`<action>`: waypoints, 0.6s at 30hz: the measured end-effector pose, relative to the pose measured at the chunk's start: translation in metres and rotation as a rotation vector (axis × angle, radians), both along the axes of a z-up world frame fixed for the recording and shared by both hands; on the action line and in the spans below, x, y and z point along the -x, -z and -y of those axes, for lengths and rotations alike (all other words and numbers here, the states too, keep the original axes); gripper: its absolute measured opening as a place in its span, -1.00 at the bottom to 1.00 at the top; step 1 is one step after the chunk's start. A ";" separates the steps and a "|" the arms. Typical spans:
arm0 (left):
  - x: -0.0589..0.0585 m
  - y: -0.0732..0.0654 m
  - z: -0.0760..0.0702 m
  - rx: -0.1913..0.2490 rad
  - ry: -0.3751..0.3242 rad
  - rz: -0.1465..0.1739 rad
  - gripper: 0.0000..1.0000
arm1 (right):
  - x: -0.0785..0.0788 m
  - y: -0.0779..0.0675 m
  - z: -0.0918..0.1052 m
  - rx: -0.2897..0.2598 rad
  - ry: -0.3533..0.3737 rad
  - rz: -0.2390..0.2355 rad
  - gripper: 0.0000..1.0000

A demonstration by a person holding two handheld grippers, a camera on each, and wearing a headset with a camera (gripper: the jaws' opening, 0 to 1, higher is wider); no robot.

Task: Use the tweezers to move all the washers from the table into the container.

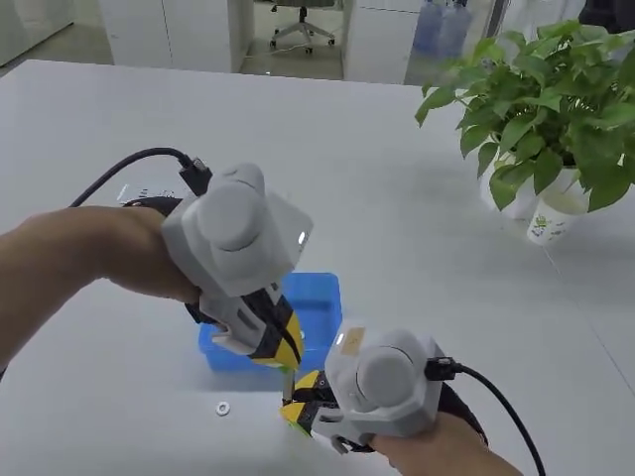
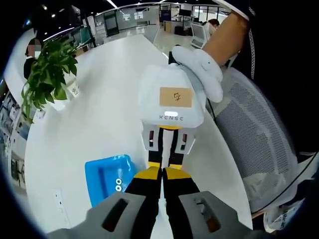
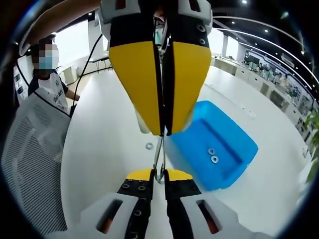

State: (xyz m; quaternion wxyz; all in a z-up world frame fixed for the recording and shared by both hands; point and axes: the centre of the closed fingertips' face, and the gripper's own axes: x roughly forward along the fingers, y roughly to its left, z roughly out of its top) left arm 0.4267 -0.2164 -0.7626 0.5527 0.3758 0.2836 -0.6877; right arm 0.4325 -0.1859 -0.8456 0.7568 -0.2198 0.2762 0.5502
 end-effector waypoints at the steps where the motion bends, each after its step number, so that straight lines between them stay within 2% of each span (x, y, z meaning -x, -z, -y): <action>1: 0.000 -0.002 -0.001 0.000 -0.001 0.001 -0.90 | 0.000 -0.002 -0.001 0.002 -0.003 0.003 -0.80; 11: -0.001 -0.023 -0.002 0.019 -0.011 0.023 -0.90 | -0.005 -0.022 -0.004 0.011 -0.002 0.008 -0.80; 18: -0.008 -0.035 -0.003 0.030 -0.012 0.046 -0.90 | -0.015 -0.034 -0.008 0.007 -0.007 0.023 -0.80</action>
